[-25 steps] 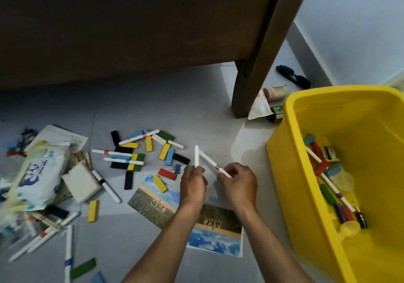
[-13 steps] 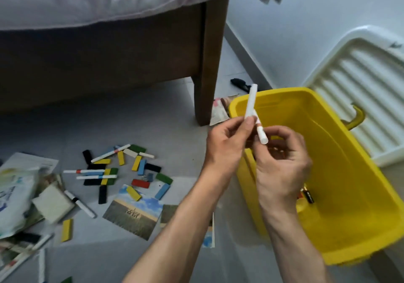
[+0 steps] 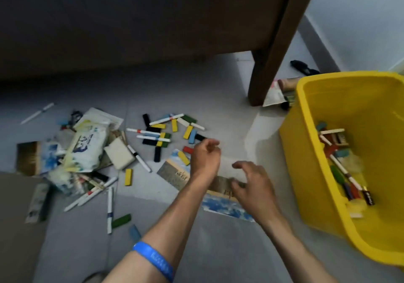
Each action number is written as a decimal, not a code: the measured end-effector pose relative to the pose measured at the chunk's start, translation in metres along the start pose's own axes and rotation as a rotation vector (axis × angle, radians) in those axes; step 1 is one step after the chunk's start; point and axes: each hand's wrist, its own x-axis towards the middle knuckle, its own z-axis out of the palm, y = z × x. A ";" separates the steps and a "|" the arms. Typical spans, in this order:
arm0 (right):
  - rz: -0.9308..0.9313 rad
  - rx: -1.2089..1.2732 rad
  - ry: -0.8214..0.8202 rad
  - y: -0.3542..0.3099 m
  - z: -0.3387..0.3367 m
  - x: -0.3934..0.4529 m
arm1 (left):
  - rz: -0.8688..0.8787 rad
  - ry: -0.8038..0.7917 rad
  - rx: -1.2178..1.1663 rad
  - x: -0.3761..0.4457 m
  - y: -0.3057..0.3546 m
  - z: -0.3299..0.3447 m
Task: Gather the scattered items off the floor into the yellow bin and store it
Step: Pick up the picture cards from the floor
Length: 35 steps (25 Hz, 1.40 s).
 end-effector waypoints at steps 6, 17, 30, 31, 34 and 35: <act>0.106 -0.607 -0.395 0.036 0.059 0.001 | -0.105 0.023 0.891 0.037 -0.091 -0.089; 0.397 0.170 -0.512 0.036 0.027 0.031 | -0.150 -0.112 0.413 0.038 -0.103 -0.099; 0.257 0.650 -0.202 0.015 0.039 0.041 | -0.133 -0.348 0.107 0.018 -0.045 -0.114; 0.240 0.701 -0.190 0.014 0.034 0.041 | -0.061 -0.375 0.114 0.016 -0.034 -0.114; 0.154 0.705 -0.100 0.011 0.022 0.044 | 0.162 -0.466 0.221 0.013 -0.002 -0.111; 0.112 0.713 -0.071 0.010 0.018 0.046 | 0.209 -0.490 0.278 0.013 0.006 -0.108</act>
